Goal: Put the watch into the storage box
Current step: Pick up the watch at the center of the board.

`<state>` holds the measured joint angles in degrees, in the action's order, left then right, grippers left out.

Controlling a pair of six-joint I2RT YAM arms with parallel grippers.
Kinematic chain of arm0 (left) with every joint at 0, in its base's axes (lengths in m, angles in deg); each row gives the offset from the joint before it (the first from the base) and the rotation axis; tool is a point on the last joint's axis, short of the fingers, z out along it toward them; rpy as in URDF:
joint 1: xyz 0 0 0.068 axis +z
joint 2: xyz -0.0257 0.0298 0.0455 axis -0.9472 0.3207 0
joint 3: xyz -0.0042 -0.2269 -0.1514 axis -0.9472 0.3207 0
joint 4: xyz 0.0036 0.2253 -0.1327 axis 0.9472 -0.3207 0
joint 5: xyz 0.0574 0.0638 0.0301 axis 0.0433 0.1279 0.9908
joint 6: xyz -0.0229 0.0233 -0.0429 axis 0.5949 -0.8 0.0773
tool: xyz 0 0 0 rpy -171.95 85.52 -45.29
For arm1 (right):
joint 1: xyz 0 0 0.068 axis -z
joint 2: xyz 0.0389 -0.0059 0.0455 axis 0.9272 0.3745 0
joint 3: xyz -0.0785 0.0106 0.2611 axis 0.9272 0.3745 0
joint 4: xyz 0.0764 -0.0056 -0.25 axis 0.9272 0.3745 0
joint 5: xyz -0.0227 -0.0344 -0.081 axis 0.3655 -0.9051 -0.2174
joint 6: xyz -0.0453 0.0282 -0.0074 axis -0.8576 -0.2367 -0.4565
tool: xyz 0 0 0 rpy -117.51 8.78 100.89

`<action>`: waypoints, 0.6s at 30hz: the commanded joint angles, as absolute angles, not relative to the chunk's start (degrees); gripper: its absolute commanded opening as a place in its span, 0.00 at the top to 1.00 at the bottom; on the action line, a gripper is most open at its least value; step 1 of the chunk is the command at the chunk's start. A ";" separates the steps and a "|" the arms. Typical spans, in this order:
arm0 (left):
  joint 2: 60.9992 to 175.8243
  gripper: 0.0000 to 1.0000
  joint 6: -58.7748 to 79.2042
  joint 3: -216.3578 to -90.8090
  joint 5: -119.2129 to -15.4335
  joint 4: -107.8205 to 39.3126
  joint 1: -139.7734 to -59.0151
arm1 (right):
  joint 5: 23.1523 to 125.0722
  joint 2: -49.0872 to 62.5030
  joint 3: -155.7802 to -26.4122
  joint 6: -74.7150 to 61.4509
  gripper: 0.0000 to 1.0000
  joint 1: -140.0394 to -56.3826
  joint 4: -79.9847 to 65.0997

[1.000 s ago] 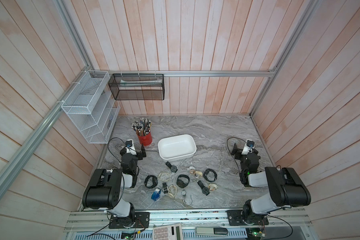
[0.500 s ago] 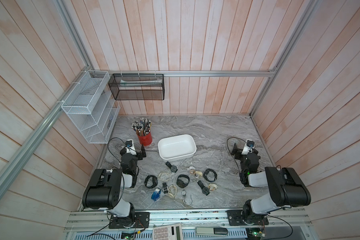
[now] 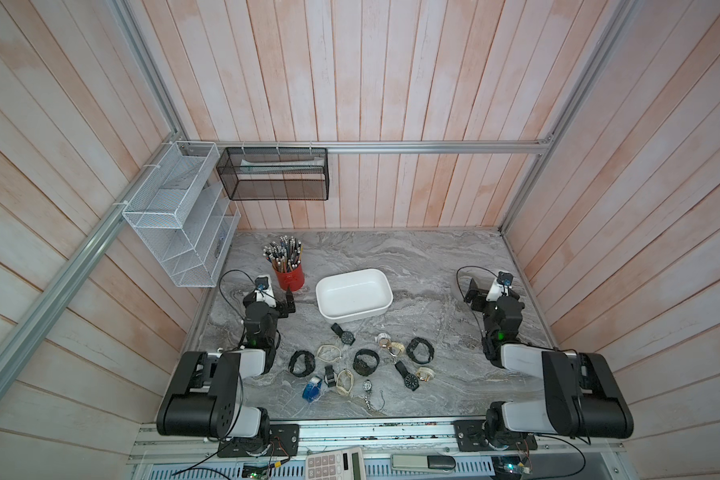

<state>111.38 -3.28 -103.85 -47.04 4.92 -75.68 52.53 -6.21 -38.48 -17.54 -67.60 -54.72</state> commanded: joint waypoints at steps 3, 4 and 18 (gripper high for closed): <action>97.69 0.00 20.93 -110.97 -41.39 -21.63 -75.97 | 58.34 -15.62 -38.91 0.34 0.02 -68.03 -43.00; 95.47 0.00 22.67 -109.38 -43.25 -20.14 -75.83 | 57.85 -16.46 -36.99 2.76 0.02 -67.92 -44.57; 93.43 0.06 20.62 -113.41 -71.78 -24.88 -75.25 | 62.84 -12.08 -51.48 1.77 0.16 -72.47 -0.89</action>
